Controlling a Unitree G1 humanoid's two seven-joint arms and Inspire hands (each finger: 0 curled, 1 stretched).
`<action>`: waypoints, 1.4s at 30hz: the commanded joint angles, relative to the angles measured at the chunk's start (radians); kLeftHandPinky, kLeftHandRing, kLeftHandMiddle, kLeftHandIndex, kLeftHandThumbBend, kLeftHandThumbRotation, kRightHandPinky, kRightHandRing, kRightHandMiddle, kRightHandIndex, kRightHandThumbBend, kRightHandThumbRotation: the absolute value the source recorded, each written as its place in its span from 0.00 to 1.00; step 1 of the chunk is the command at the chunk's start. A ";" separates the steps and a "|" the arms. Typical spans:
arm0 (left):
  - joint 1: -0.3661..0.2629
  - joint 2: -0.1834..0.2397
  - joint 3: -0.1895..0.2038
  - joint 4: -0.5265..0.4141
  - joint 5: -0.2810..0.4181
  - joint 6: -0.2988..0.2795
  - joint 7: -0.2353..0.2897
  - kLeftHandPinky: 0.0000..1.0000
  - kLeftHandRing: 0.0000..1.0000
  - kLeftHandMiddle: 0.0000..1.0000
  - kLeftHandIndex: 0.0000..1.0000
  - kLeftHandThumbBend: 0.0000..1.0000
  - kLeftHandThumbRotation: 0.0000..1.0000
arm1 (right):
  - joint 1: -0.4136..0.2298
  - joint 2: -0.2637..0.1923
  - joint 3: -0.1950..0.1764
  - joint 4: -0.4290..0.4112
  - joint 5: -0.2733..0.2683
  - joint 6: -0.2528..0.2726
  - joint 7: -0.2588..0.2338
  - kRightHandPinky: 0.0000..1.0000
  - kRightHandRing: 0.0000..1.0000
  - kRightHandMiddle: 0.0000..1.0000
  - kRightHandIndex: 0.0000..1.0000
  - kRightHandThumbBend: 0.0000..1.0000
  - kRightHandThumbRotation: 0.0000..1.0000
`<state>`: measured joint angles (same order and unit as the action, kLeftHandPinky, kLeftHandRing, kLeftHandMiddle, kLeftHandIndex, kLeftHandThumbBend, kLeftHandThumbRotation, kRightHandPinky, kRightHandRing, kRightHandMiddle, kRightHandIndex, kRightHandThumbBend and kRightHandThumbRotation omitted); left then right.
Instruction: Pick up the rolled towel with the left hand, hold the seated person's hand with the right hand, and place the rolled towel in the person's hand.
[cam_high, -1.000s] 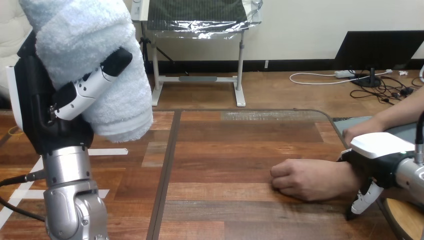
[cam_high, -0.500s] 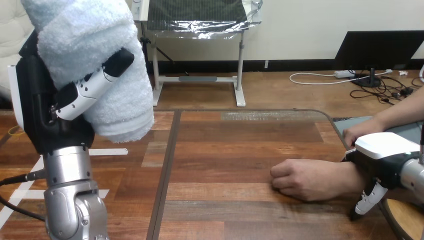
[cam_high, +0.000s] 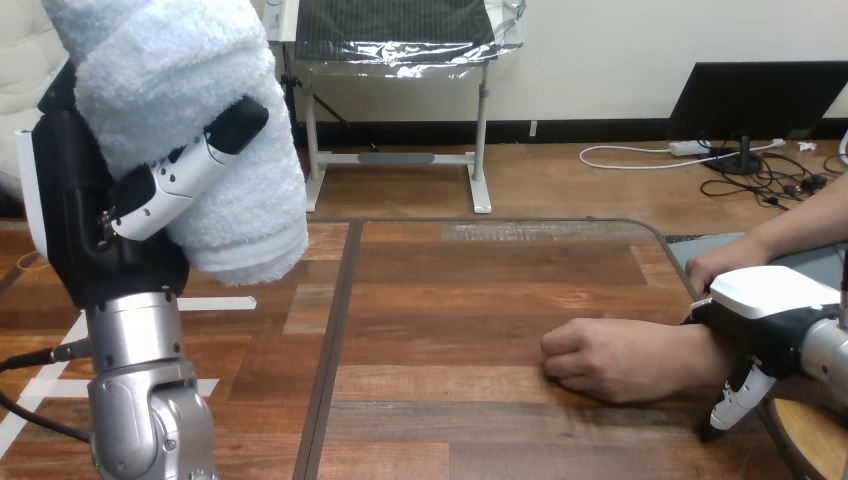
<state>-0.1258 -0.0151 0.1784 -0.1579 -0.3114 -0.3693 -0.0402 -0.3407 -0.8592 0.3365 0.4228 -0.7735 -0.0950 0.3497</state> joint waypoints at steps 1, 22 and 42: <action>-0.049 0.002 -0.003 -0.041 -0.006 0.000 -0.002 0.21 0.26 0.33 0.38 0.49 0.00 | -0.006 -0.026 -0.039 0.012 0.015 0.013 -0.023 0.54 0.74 0.79 0.79 1.00 0.26; -0.043 0.000 -0.006 -0.047 0.003 -0.001 -0.001 0.21 0.26 0.33 0.37 0.50 0.00 | -0.006 -0.024 -0.033 -0.001 0.021 0.021 -0.008 0.55 0.76 0.80 0.80 1.00 0.27; -0.042 -0.007 -0.007 -0.060 -0.003 0.007 0.011 0.20 0.26 0.32 0.37 0.50 0.00 | -0.016 -0.020 -0.024 0.009 0.014 0.021 -0.009 0.54 0.74 0.79 0.80 1.00 0.26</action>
<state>-0.1256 -0.0182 0.1776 -0.1582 -0.3117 -0.3581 -0.0301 -0.3406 -0.8592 0.3366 0.4229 -0.7611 -0.0864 0.3492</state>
